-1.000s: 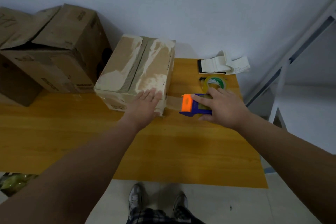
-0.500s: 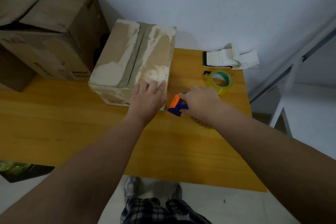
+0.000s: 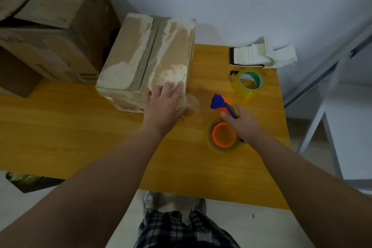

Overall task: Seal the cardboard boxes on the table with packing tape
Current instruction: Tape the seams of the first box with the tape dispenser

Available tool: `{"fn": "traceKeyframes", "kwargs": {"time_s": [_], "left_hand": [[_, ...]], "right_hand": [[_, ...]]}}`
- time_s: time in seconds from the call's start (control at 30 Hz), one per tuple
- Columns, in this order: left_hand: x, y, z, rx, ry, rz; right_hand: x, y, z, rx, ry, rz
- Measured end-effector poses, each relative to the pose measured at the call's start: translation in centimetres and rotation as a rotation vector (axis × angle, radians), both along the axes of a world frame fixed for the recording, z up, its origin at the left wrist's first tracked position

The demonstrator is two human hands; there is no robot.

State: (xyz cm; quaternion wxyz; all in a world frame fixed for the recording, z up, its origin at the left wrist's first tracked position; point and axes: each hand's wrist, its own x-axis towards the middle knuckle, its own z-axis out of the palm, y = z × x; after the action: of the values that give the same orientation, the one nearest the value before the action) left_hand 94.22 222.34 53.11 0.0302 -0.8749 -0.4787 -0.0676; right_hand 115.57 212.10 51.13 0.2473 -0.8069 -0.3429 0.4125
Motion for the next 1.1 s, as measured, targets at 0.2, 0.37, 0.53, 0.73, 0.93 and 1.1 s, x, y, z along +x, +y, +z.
{"fn": "traceKeyframes", "kwargs": {"time_s": [0.2, 0.37, 0.53, 0.73, 0.93, 1.1], "left_hand": [[0.8, -0.4, 0.3, -0.028, 0.007, 0.063], [0.5, -0.4, 0.3, -0.034, 0.037, 0.038], [0.7, -0.4, 0.4, -0.044, 0.025, 0.046], [0.8, -0.7, 0.4, -0.037, 0.044, 0.058], [-1.3, 0.7, 1.5, -0.103, 0.072, -0.067], [-6.7, 2.8, 2.0, -0.112, 0.141, -0.113]], "right_hand": [[-2.6, -0.3, -3.0, -0.036, 0.088, -0.169], [-3.2, -0.1, -4.5, -0.17, -0.088, -0.104], [-4.1, 0.3, -2.7, 0.087, -0.408, -0.204], [-7.4, 4.0, 1.4, 0.298, 0.646, -0.449], [-8.0, 4.8, 0.9, 0.328, 0.593, -0.495], [-9.2, 5.2, 0.0, 0.306, 0.656, -0.599]]}}
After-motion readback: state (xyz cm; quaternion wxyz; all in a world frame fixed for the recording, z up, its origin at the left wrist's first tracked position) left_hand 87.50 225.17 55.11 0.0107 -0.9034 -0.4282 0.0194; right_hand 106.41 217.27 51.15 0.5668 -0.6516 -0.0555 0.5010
